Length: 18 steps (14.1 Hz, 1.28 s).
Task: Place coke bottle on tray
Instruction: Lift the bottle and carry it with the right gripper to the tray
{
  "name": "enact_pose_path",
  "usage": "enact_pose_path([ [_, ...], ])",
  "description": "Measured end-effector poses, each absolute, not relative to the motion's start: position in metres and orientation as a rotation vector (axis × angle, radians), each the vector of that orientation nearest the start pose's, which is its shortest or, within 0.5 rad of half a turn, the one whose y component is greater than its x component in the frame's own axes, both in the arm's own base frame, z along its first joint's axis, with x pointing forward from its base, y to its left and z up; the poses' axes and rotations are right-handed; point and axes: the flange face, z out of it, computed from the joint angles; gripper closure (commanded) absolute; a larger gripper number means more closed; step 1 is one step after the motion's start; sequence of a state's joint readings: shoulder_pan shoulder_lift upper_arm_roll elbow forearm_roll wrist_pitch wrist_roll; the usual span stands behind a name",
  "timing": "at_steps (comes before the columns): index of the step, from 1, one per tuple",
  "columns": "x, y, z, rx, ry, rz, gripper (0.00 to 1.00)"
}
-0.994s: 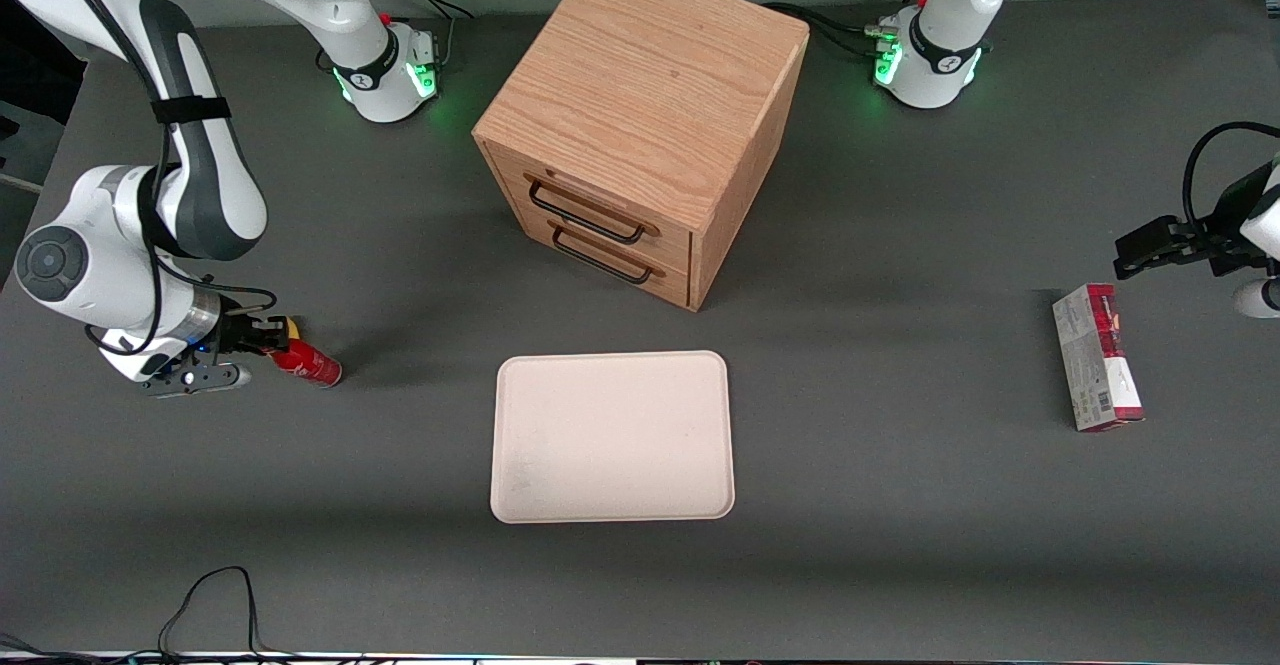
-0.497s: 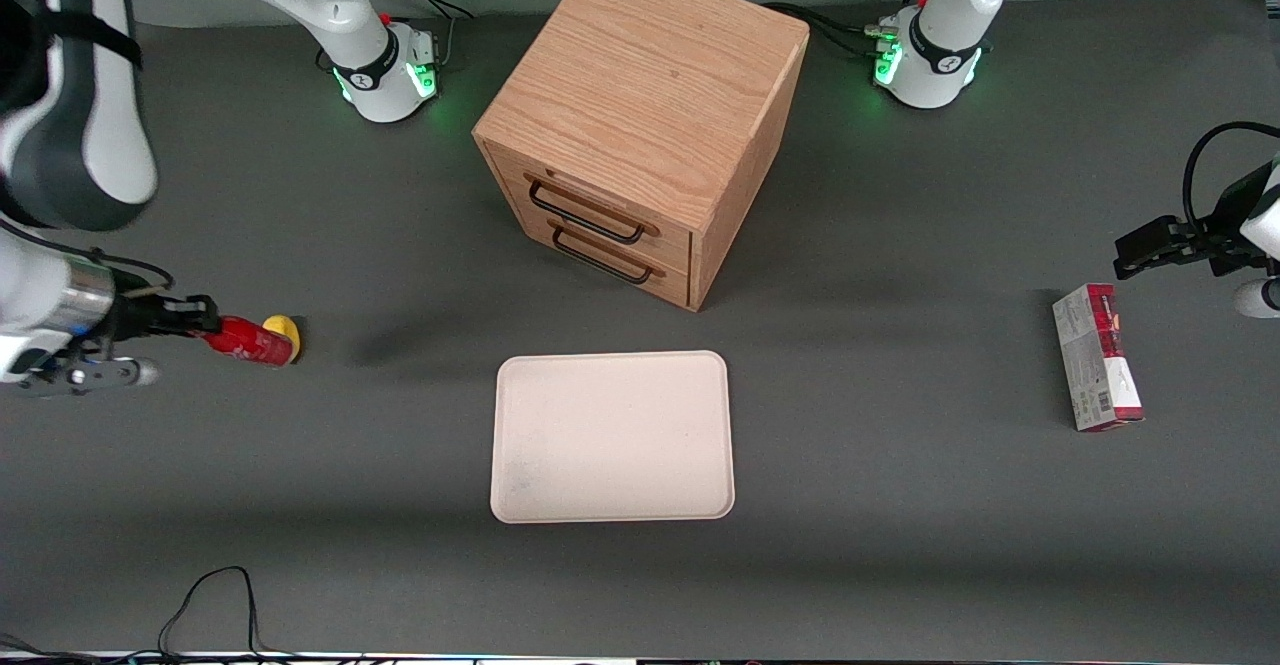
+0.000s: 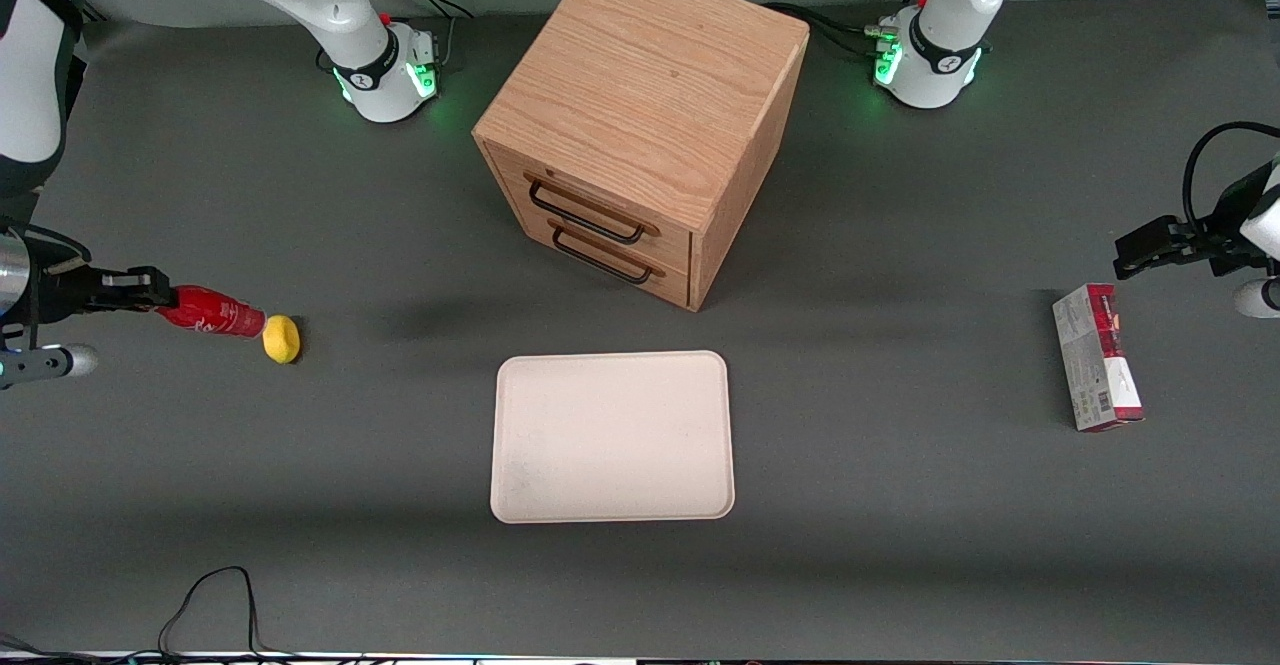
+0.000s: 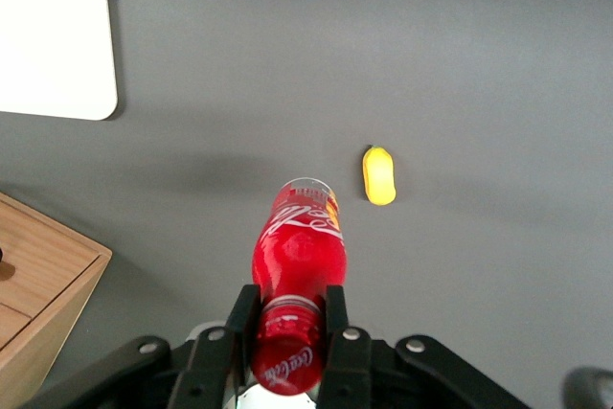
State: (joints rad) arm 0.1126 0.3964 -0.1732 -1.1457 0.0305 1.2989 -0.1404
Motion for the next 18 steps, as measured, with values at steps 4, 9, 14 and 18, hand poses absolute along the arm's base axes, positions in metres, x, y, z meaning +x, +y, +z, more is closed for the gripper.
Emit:
enact_pose_path([
  [4, 0.66, 0.018, 0.534, -3.085, 0.008, 0.405, 1.0],
  [9, 0.704, 0.119, 0.476, -3.056, 0.275, 0.293, 1.0],
  [14, 0.727, 0.195, 0.419, -2.999, 0.437, 0.144, 1.0],
  [18, 0.736, 0.243, 0.378, -2.994, 0.464, 0.018, 1.0],
])
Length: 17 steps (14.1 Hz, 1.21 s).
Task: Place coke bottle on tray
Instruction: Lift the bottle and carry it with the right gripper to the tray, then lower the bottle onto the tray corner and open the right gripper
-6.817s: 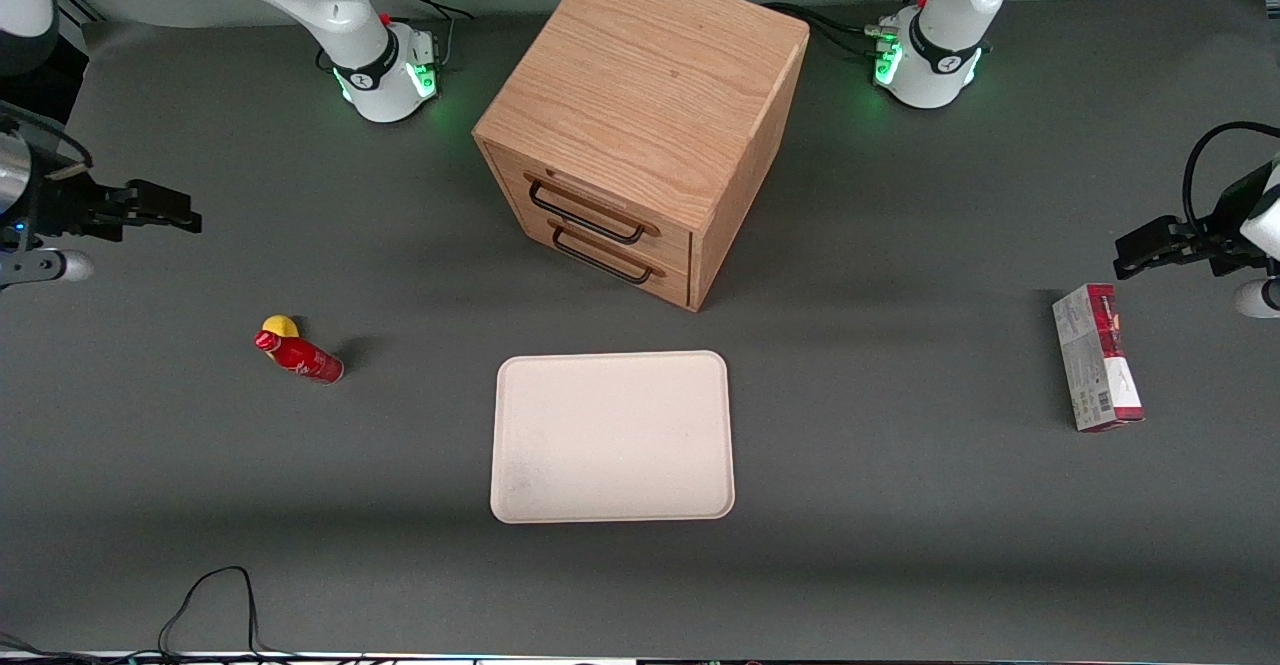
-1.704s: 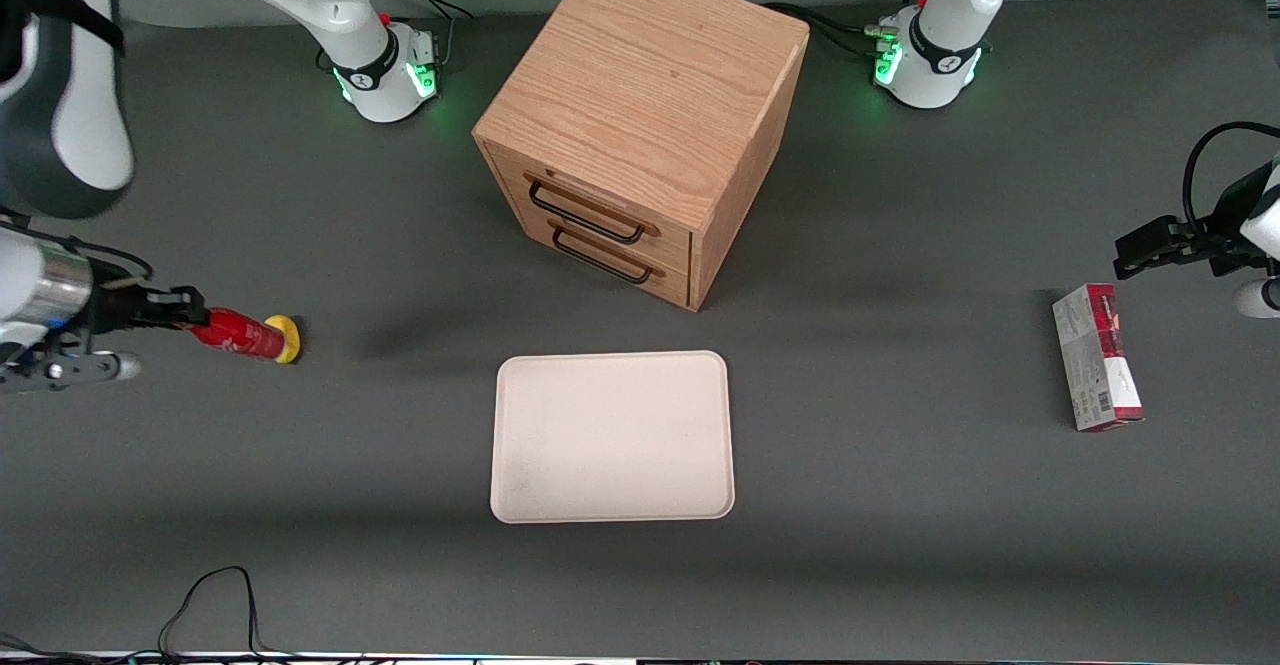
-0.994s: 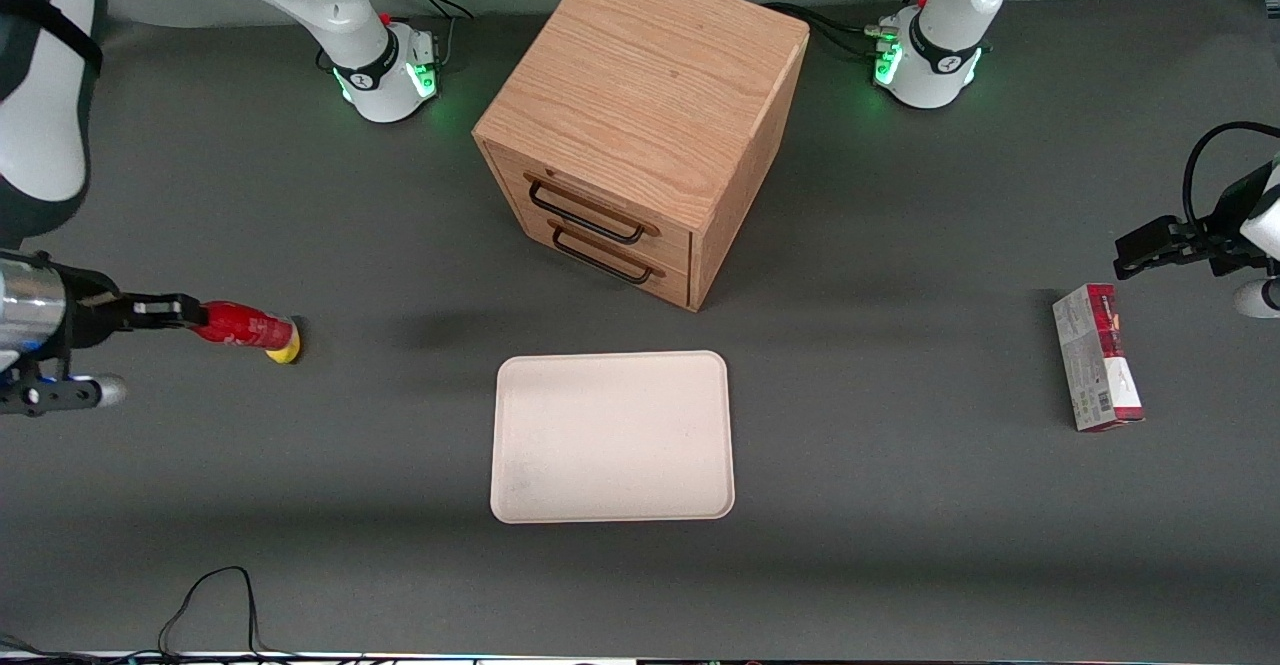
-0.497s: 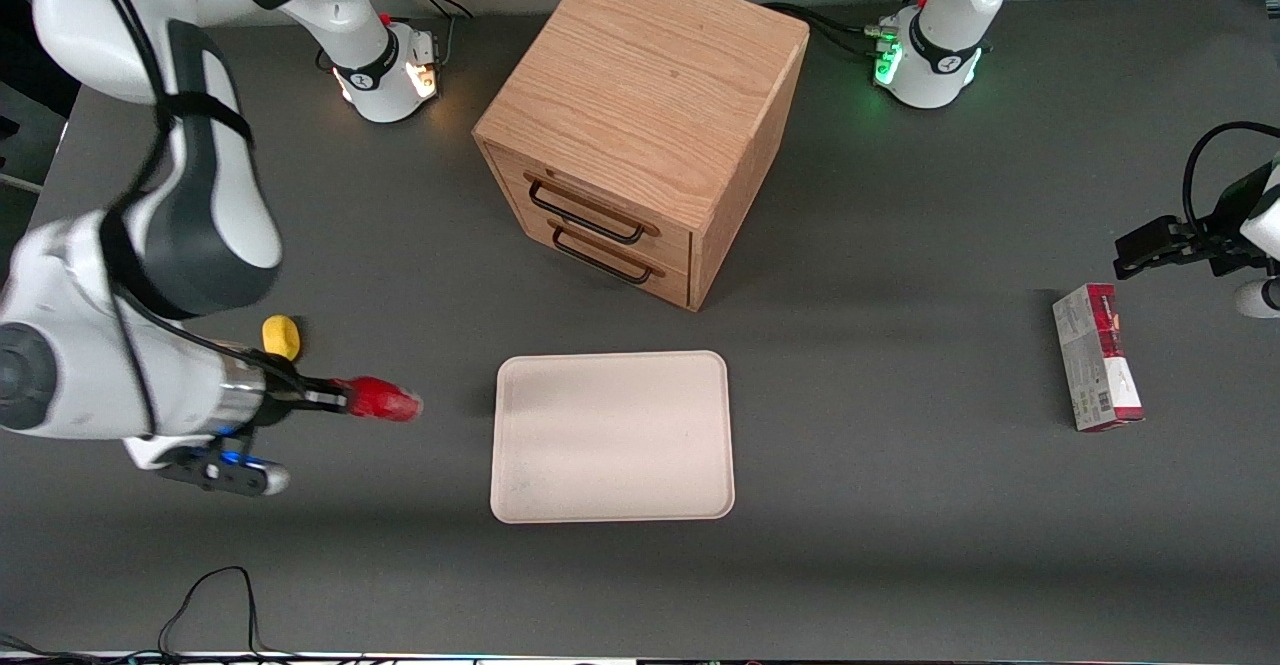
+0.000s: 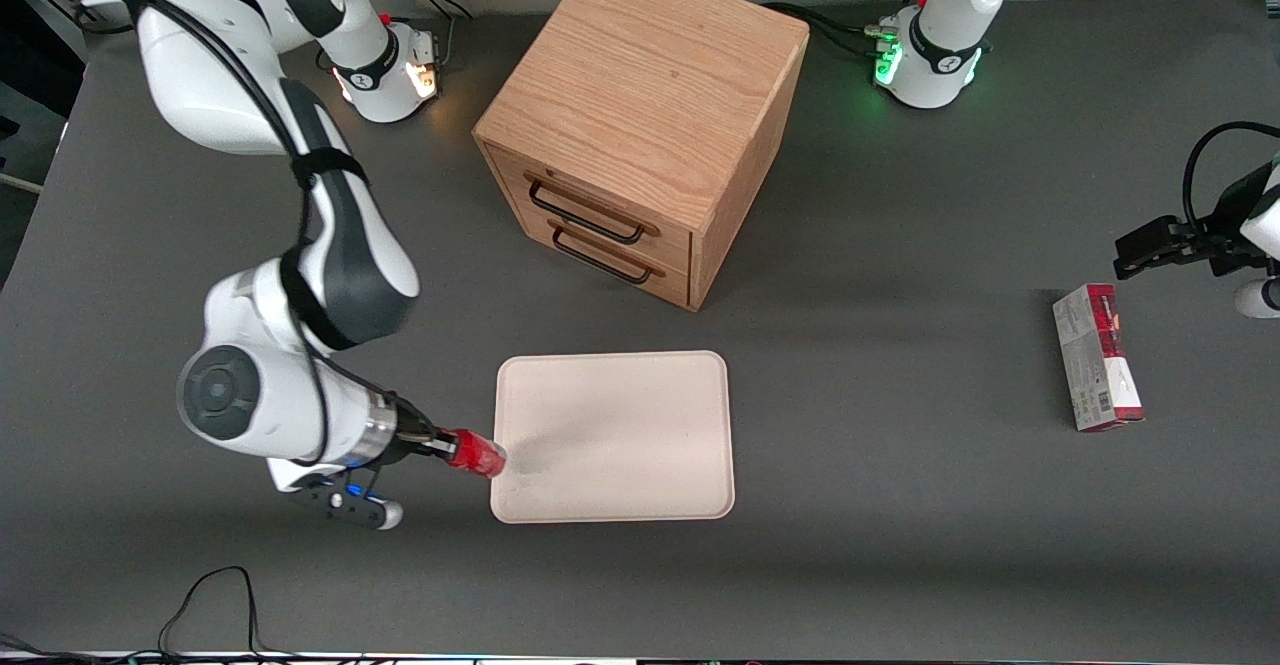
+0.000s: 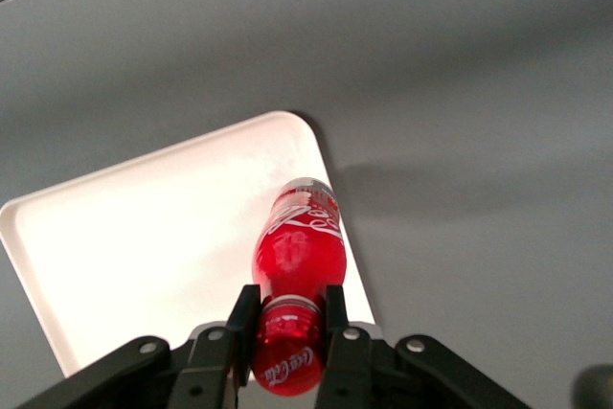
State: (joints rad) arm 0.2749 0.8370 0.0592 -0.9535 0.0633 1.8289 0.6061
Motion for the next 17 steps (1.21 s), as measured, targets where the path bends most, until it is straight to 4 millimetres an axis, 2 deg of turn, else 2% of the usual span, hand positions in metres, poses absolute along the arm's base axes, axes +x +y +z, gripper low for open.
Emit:
enact_pose_path([
  [2, 0.738, 0.253, 0.358, -3.008, 0.461, -0.014, 1.0],
  [4, 0.739, 0.256, 0.348, -3.021, 0.452, -0.017, 1.0],
  [16, 0.74, 0.262, 0.339, -3.009, 0.514, -0.028, 1.0],
  [17, 0.739, 0.264, 0.339, -3.006, 0.521, -0.03, 0.9],
])
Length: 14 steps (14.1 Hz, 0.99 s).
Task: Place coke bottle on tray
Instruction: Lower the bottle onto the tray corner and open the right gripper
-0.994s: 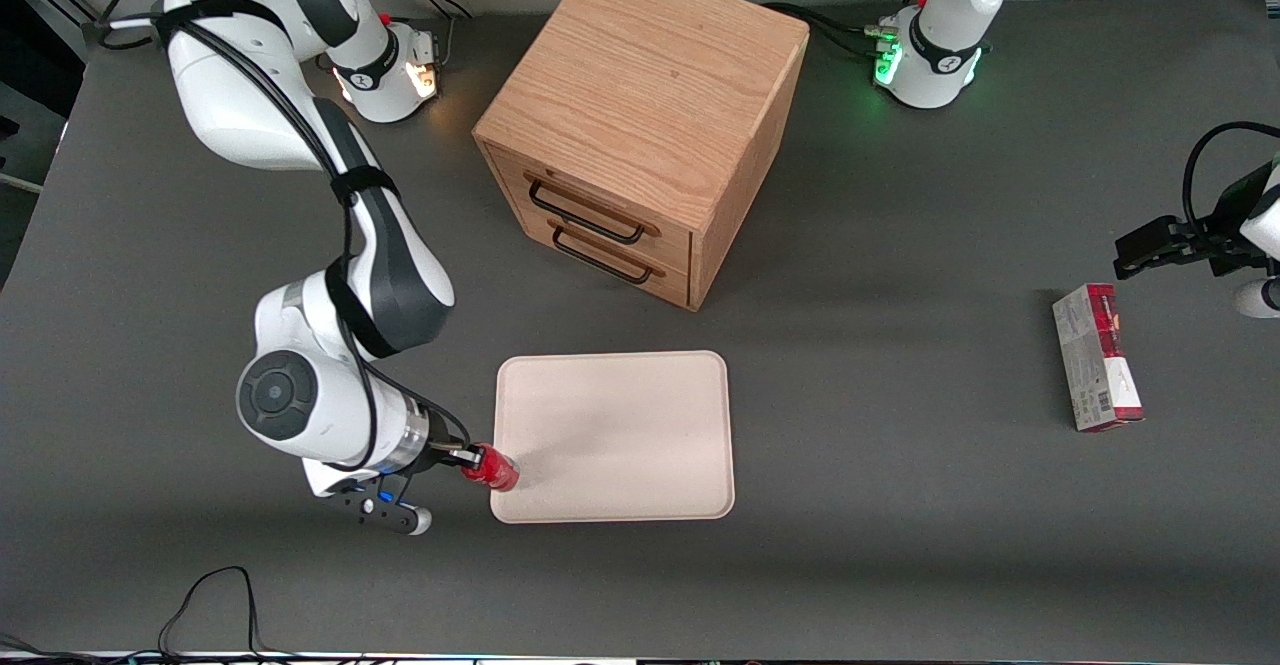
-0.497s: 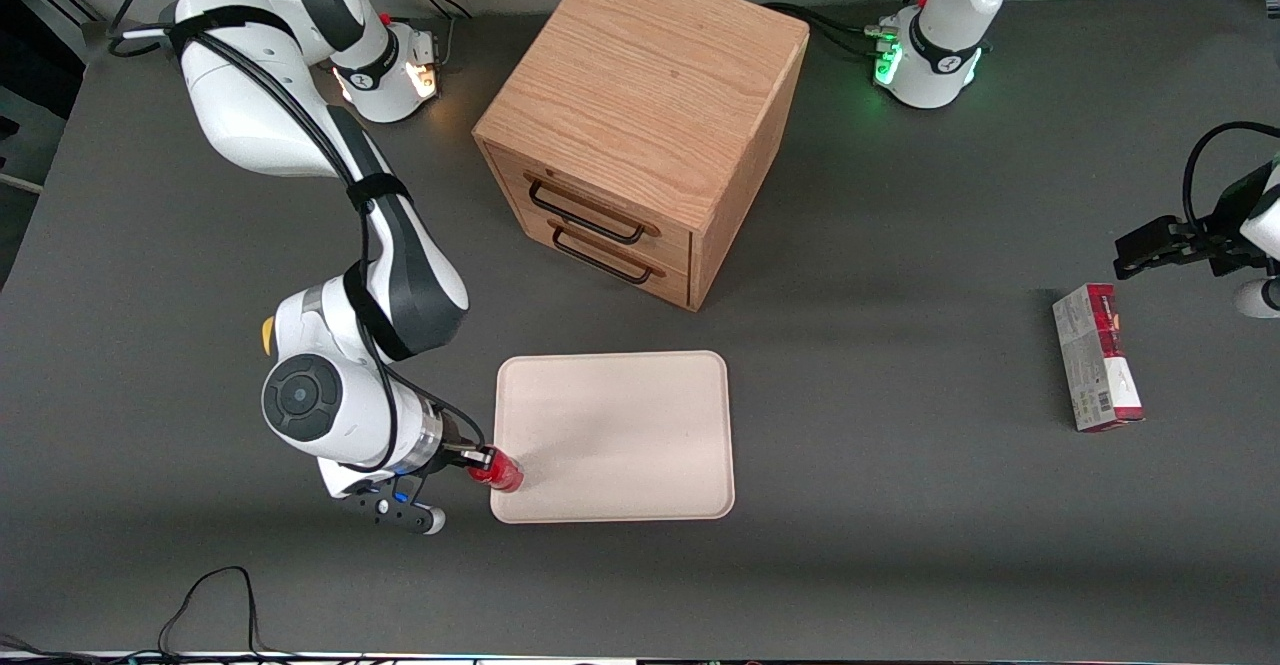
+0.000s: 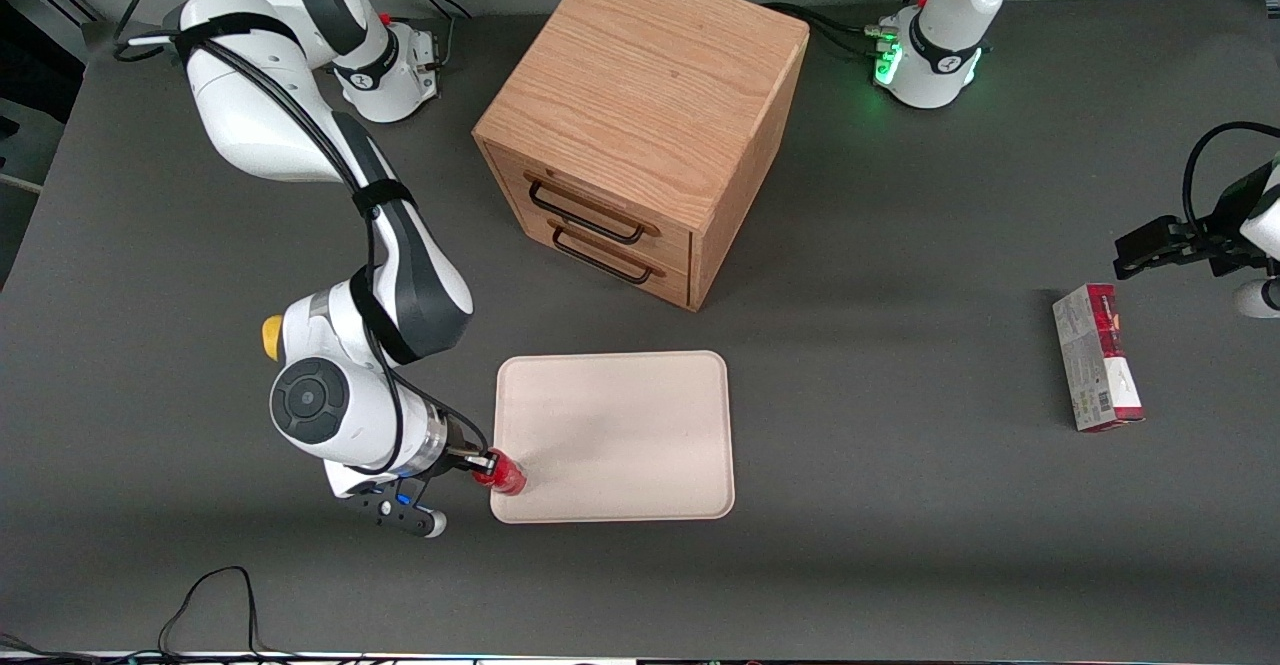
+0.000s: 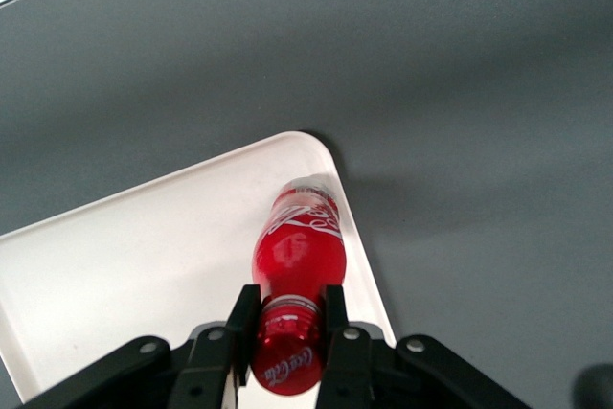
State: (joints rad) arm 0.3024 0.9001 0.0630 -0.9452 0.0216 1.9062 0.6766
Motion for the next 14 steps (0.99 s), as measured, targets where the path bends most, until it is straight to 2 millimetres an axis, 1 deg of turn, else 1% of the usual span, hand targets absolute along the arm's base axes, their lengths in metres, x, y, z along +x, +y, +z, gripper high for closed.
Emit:
enact_pose_path([
  [1, 0.739, 0.267, 0.339, -3.004, 0.521, -0.03, 0.23],
  [2, 0.738, 0.27, 0.339, -3.003, 0.523, -0.029, 0.0],
  [6, 0.735, 0.28, 0.34, -3.0, 0.514, -0.037, 0.0],
  [14, 0.735, 0.28, 0.339, -3.008, 0.512, -0.043, 0.0],
])
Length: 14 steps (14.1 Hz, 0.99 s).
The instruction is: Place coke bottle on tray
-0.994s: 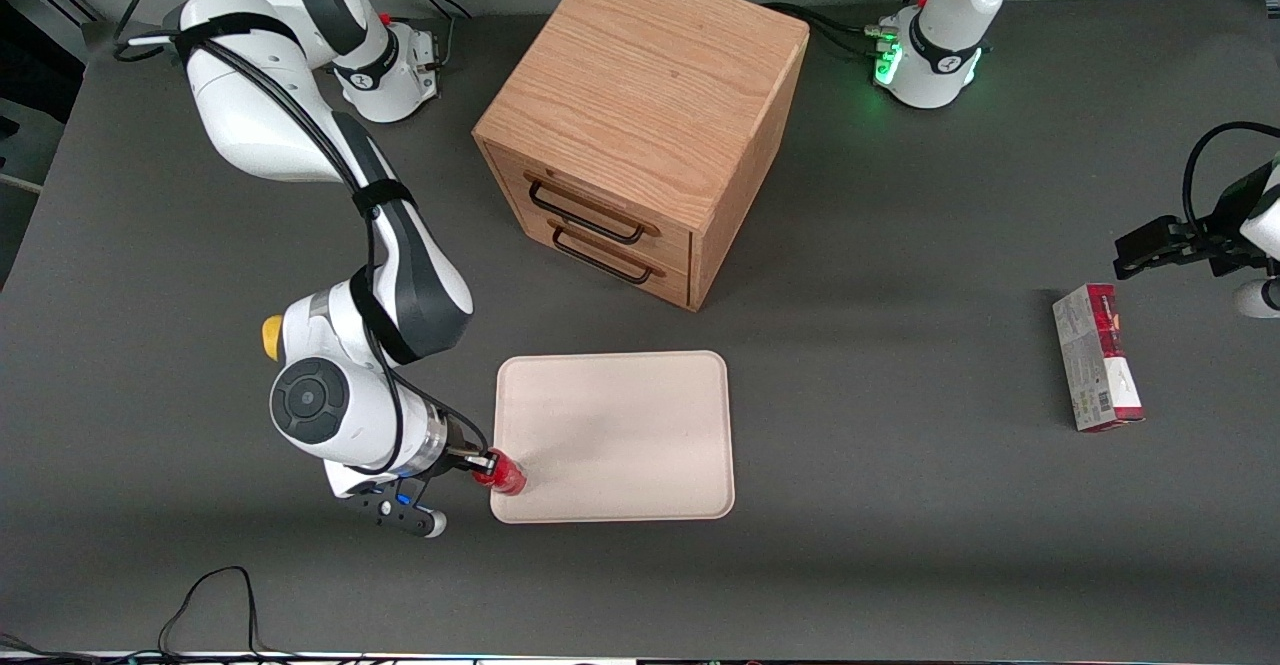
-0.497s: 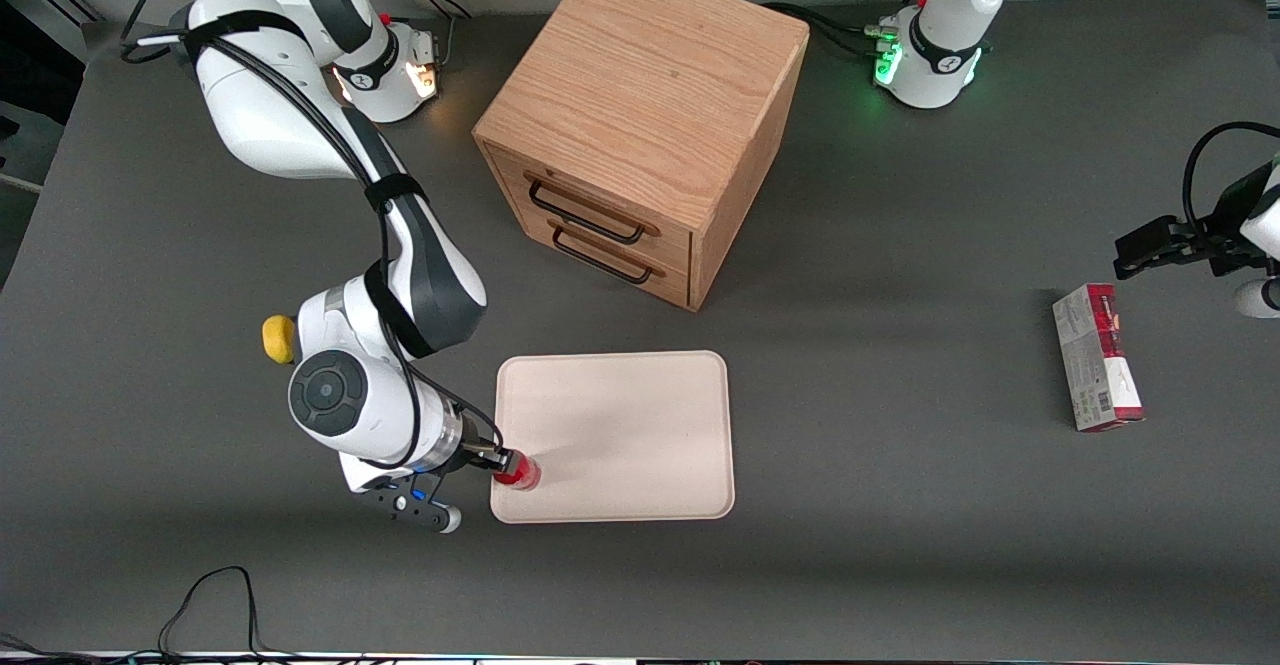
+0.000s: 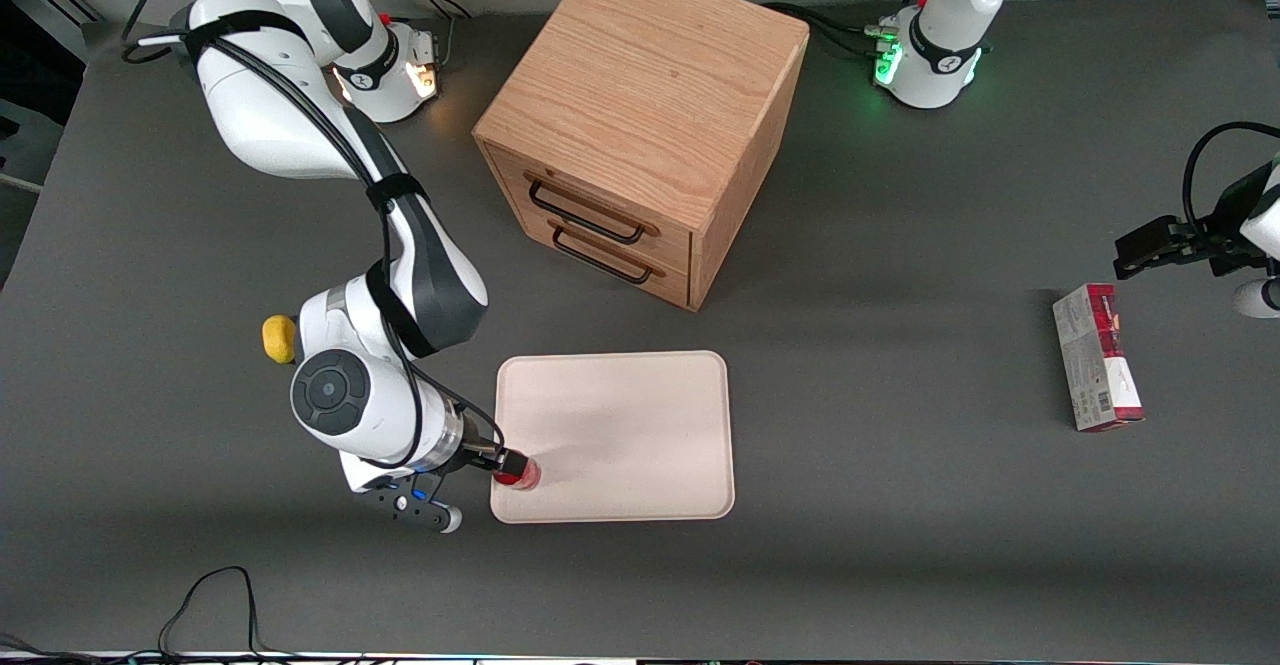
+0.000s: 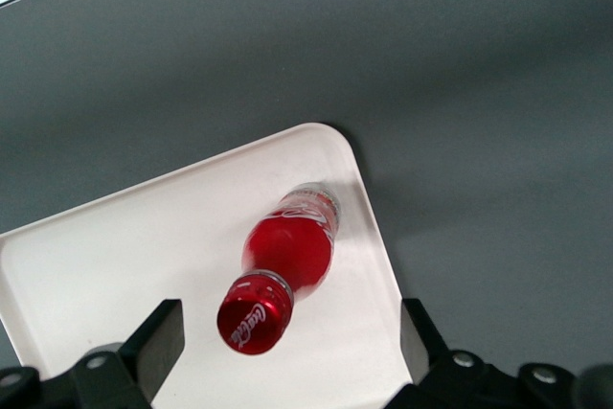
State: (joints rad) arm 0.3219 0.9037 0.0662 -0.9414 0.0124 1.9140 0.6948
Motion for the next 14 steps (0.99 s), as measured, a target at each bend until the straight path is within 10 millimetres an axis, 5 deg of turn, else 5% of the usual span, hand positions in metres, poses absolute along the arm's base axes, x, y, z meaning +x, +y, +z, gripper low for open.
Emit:
enact_pose_path([
  [8, 0.733, 0.262, 0.355, -3.05, 0.499, 0.024, 0.0],
  [14, 0.686, 0.168, 0.43, -3.13, 0.199, 0.204, 0.0],
])
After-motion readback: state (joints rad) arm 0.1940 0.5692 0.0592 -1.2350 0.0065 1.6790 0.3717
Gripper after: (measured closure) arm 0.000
